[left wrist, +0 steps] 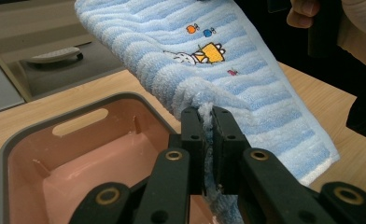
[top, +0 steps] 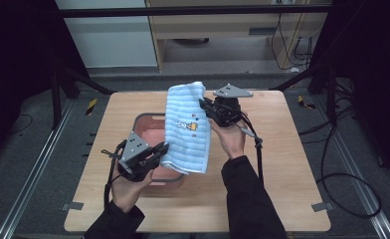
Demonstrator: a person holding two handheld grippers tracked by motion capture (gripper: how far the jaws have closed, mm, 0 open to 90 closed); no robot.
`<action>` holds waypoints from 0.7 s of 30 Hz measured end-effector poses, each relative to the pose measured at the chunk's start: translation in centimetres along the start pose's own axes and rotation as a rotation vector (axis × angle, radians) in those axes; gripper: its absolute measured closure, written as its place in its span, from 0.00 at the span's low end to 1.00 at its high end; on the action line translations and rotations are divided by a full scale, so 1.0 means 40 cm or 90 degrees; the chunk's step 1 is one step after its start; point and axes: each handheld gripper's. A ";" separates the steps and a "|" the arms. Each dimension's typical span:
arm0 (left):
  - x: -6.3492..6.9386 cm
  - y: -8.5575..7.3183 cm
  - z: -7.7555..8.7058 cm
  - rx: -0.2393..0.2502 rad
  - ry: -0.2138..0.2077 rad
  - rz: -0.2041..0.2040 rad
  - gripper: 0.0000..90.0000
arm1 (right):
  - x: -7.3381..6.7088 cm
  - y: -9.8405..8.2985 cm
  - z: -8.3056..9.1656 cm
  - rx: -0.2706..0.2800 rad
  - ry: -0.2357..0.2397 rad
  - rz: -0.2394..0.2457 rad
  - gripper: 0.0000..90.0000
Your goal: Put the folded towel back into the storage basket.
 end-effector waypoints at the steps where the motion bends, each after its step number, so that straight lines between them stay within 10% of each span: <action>1: -0.003 -0.001 0.002 -0.001 0.001 -0.001 0.94 | -0.005 0.000 -0.006 -0.001 0.002 -0.003 0.92; 21: -0.096 -0.031 0.067 -0.007 0.057 0.022 0.94 | -0.083 -0.022 -0.123 -0.009 0.036 -0.006 0.92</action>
Point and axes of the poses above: each handheld gripper's, and its own axes: z roughly backward along the jaws, y roughly out of its top, x roughly to its right, and after that the axes turned 15 degrees about x, right-handed
